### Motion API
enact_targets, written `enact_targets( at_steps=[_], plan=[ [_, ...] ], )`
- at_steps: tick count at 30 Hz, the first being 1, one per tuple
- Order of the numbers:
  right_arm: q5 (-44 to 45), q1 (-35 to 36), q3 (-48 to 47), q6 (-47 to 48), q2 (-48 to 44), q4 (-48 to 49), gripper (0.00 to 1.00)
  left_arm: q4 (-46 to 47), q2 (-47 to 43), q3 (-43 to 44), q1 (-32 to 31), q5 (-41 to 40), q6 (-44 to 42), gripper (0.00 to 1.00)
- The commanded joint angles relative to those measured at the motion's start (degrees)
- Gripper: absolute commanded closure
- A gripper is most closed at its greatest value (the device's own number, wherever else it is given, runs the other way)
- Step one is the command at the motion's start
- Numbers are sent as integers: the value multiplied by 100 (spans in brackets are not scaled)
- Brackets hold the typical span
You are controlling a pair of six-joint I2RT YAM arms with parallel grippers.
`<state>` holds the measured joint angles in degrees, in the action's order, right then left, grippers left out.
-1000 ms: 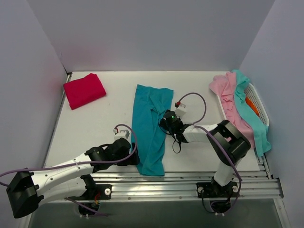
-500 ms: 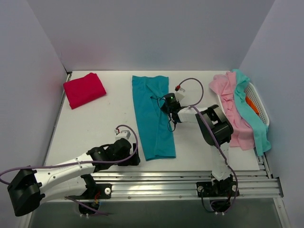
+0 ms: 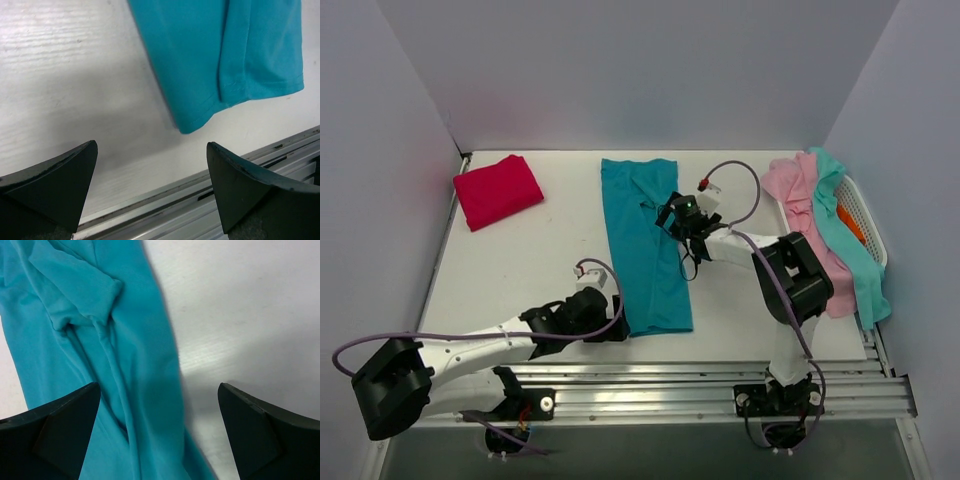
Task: Fold and stack the t-shirts
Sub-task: Grab the bottom of the folded rectangular tshirt with both arms
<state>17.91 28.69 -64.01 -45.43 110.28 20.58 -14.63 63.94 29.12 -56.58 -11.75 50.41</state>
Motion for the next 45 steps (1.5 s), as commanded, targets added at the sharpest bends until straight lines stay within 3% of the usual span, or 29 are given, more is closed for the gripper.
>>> enact_targets(
  at_steps=[1, 8, 9, 14, 20, 30, 45],
  plan=[
    [441, 14, 309, 122, -866, -484, 0, 944, 477, 391, 15, -134, -119, 0],
    [687, 32, 1258, 43, -2447, -651, 0, 1331, 2138, 1472, 85, 6, -295, 0],
    [740, 32, 1485, 17, -2589, -669, 0, 1358, 2471, 1552, 112, 93, -295, 5],
    [845, 23, 1944, -36, -3441, -836, 0, 1656, 3106, 1790, 121, 322, -137, 10],
    [977, 23, 2261, -54, -3996, -985, 0, 1263, 2765, 1632, 77, 103, 47, 14],
    [924, 198, 2585, -194, -4339, -1073, 0, 163, 1112, 1140, 15, -697, 144, 14],
    [907, 471, 3096, -432, -4392, -968, 0, 1023, 2043, 1060, -126, -381, 381, 22]
  ],
)
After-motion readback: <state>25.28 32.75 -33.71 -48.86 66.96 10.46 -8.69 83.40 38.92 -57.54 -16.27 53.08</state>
